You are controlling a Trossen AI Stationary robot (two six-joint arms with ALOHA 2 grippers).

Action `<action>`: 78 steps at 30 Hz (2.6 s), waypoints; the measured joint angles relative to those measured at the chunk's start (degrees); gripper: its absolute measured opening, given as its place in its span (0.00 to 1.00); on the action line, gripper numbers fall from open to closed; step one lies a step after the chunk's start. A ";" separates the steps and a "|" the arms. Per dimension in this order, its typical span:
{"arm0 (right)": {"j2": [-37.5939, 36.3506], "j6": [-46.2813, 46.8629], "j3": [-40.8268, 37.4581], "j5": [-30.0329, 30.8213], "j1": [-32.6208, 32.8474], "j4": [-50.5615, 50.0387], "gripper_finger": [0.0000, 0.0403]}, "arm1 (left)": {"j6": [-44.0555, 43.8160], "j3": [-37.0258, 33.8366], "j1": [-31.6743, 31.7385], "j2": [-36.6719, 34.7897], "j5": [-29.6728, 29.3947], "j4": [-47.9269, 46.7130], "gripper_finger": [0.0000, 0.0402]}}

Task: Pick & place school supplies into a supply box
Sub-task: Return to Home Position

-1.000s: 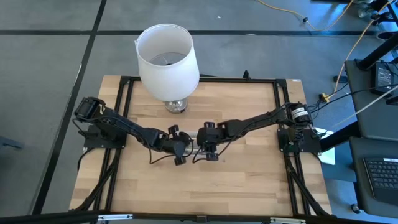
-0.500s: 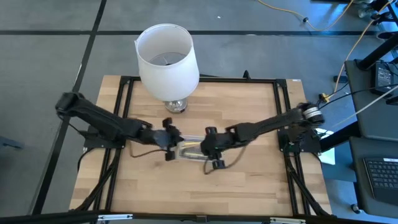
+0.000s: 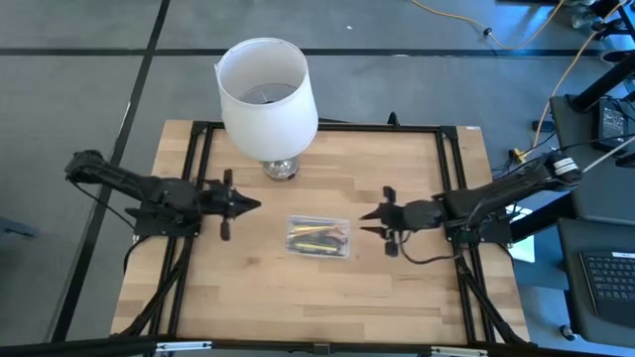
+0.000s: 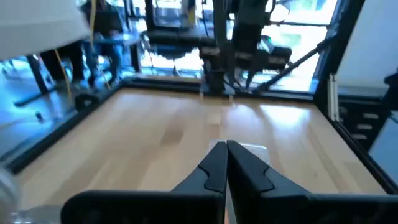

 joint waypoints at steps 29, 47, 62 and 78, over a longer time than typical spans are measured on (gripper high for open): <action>-38.45 1.88 -32.27 -0.50 -8.58 16.28 0.31 | 0.72 -22.00 10.73 -32.15 5.76 2.82 0.01; -55.92 0.29 -36.42 2.90 -8.58 9.10 0.31 | 0.22 -22.00 17.17 -32.15 8.37 2.59 0.01; -63.59 -2.91 -34.89 1.35 -8.62 2.10 0.31 | -0.18 -22.00 17.22 -32.15 8.19 2.58 0.01; -62.89 -2.64 -34.89 -1.51 -8.62 1.93 0.31 | -0.16 -22.00 17.22 -32.15 7.96 2.61 0.02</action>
